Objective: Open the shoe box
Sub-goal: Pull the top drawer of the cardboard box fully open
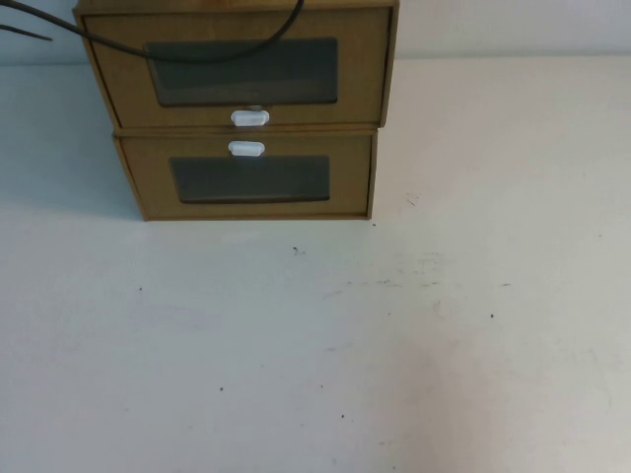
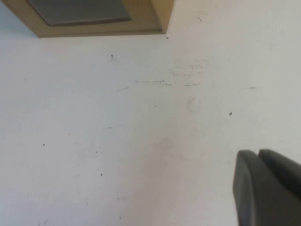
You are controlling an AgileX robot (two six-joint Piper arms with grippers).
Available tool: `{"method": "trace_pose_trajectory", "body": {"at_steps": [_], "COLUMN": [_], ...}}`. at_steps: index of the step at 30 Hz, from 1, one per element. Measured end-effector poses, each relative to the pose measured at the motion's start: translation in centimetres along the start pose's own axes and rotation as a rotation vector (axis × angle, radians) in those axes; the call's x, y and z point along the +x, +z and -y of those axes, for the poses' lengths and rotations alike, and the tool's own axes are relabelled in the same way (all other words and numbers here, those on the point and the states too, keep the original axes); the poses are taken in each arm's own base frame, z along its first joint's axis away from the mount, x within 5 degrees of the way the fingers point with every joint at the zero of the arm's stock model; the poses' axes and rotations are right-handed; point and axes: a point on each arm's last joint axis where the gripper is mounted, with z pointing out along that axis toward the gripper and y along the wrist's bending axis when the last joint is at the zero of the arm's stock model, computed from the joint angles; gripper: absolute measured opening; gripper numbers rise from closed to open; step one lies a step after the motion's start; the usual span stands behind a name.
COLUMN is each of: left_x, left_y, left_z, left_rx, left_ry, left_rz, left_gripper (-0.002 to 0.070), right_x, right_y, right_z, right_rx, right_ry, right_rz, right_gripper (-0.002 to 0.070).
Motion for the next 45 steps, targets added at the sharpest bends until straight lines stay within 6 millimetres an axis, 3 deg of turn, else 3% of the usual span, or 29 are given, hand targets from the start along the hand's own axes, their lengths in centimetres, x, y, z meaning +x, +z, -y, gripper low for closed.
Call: {"method": "trace_pose_trajectory", "body": {"at_steps": [5, 10, 16, 20, 25, 32, 37, 45], "left_x": [0.0, 0.0, 0.0, 0.0, 0.0, 0.0, 0.0, 0.0], "left_y": [0.0, 0.0, 0.0, 0.0, 0.0, 0.0, 0.0, 0.0], "left_z": [0.0, 0.0, 0.0, 0.0, 0.0, 0.0, 0.0, 0.0], "left_rx": [0.0, 0.0, 0.0, 0.0, 0.0, 0.0, 0.0, -0.001], "left_ry": [0.001, 0.0, 0.0, 0.0, 0.0, 0.0, -0.021, -0.088], "left_rz": [0.0, 0.0, 0.0, 0.0, 0.0, 0.0, 0.0, 0.002], "left_gripper": [-0.0005, -0.0005, -0.0005, -0.0005, -0.0005, -0.0005, -0.0005, -0.0005], "right_x": [-3.8, -6.2, -5.8, -4.4, -3.4, -3.9, -3.7, -4.1], "right_y": [2.8, 8.1, 13.6, 16.2, 18.7, 21.7, 23.4, 26.2], "right_z": [-1.5, -5.7, -12.5, -15.7, -17.4, -19.4, -20.8, -21.0], "right_rx": [-0.093, -0.157, -0.092, 0.027, 0.181, 0.277, 0.255, 0.242], "right_ry": [-0.102, -0.311, -0.681, -0.948, -1.219, -1.555, -1.708, -1.666], "right_rz": [-0.11, -0.251, -0.332, -0.299, -0.166, 0.118, 0.272, 0.282], "right_gripper": [-0.0013, -0.0013, -0.0013, -0.0013, -0.0013, -0.0004, 0.0107, 0.0285]}}
